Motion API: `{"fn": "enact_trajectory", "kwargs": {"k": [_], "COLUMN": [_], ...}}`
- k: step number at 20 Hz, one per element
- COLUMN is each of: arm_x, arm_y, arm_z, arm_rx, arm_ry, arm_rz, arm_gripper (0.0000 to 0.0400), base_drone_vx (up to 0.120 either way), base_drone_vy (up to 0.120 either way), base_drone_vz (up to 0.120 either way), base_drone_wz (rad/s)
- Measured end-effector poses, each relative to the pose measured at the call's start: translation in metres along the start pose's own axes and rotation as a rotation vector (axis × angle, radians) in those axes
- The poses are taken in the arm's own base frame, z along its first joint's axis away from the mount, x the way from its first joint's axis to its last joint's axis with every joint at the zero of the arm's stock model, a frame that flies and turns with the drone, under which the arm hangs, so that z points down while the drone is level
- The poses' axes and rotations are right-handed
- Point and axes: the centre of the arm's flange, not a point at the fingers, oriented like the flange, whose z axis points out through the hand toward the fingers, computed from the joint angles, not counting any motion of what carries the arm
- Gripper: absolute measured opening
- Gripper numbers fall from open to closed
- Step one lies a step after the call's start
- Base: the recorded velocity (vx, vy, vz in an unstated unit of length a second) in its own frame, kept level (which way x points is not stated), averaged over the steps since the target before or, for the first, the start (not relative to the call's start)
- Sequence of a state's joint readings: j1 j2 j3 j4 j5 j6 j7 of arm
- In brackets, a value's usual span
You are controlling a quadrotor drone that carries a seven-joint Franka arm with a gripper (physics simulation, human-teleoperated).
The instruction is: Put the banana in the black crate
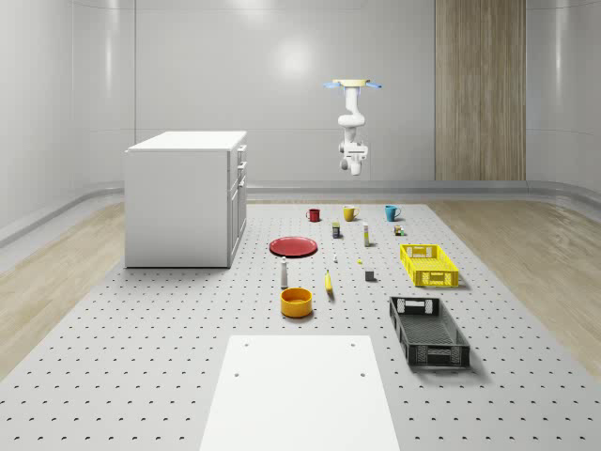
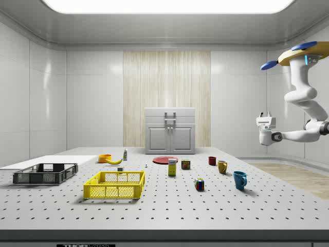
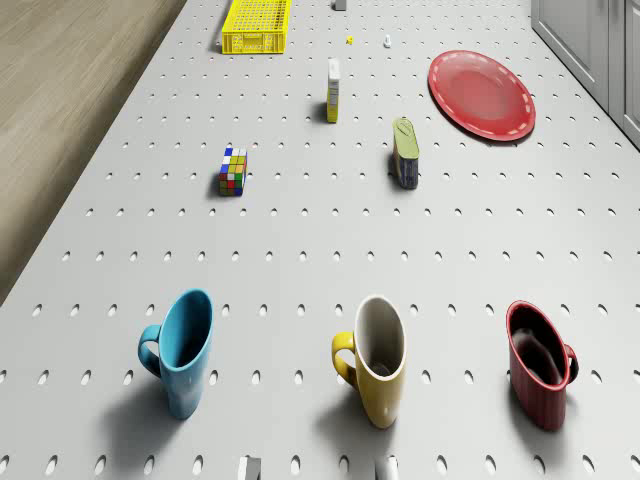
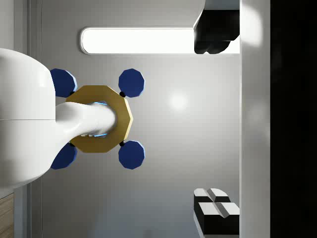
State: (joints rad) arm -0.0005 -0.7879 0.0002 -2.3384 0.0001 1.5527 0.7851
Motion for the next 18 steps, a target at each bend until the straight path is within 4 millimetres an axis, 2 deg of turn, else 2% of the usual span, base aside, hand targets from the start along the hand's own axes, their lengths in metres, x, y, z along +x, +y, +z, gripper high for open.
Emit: {"fn": "enact_trajectory", "kwargs": {"k": [2,10,18], "arm_x": [-0.002,-0.001,0.0], "arm_y": [0.002,0.001,0.0], "arm_z": [-0.015,-0.066,-0.088], "arm_rx": [0.001,0.006,0.01], "arm_ry": [0.001,0.006,0.01], "arm_rz": [0.0,0.0,0.0], "arm_gripper": [0.04,0.04,0.04], "base_drone_vx": [0.02,0.12,0.12], "base_drone_vy": [-0.12,-0.12,-0.12], "base_drone_vz": [0.0,0.0,0.0], "base_drone_wz": [0.0,0.0,0.0]}}
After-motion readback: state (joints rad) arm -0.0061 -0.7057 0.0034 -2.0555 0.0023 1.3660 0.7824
